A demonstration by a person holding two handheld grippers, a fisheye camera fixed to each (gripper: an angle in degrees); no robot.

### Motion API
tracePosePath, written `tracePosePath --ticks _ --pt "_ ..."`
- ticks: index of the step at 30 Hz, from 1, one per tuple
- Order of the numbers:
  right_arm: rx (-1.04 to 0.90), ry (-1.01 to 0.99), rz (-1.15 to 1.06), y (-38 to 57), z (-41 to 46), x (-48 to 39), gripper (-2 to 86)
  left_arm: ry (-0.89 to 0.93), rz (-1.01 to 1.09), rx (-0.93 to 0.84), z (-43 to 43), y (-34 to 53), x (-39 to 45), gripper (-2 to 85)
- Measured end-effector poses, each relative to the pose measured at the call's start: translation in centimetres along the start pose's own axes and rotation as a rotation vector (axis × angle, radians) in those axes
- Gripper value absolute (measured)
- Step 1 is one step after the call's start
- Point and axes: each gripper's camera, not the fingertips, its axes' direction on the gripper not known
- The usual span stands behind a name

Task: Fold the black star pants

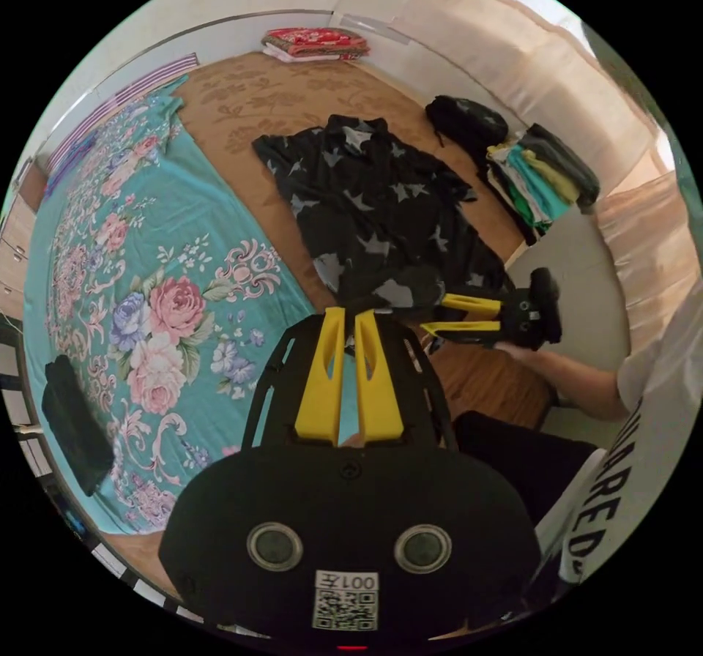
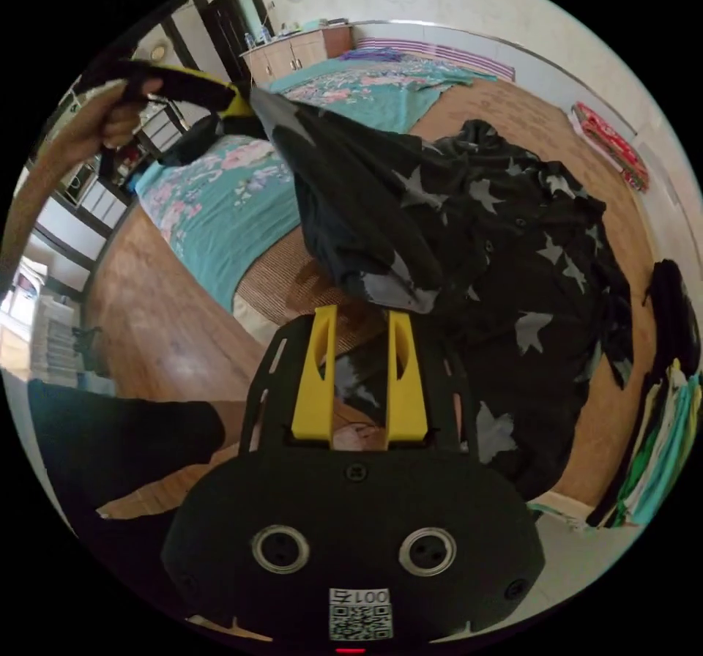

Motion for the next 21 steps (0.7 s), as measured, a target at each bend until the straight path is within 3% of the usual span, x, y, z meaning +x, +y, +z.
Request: tracePosePath --ticks 4,12,16,21 --pt "0.011 0.21 0.092 -0.7 1.2 -1.5 8.5 0.044 0.028 0.022 -1.6 -1.9 -1.1 -1.2" --pt "0.012 0.431 0.198 -1.0 1.3 -1.8 1.8 0.028 0.076 0.046 -3.9 -5.5 -3.1 -1.2" --pt "0.04 0.216 0.112 0.3 -1.7 -1.8 0.6 -0.06 0.013 -0.022 -3.1 -6.2 -5.5 -1.2" --pt "-0.028 0.161 -0.076 2.0 -4.5 -2.9 0.3 -0.043 -0.091 -0.128 -1.2 -6.2 -9.6 -1.2"
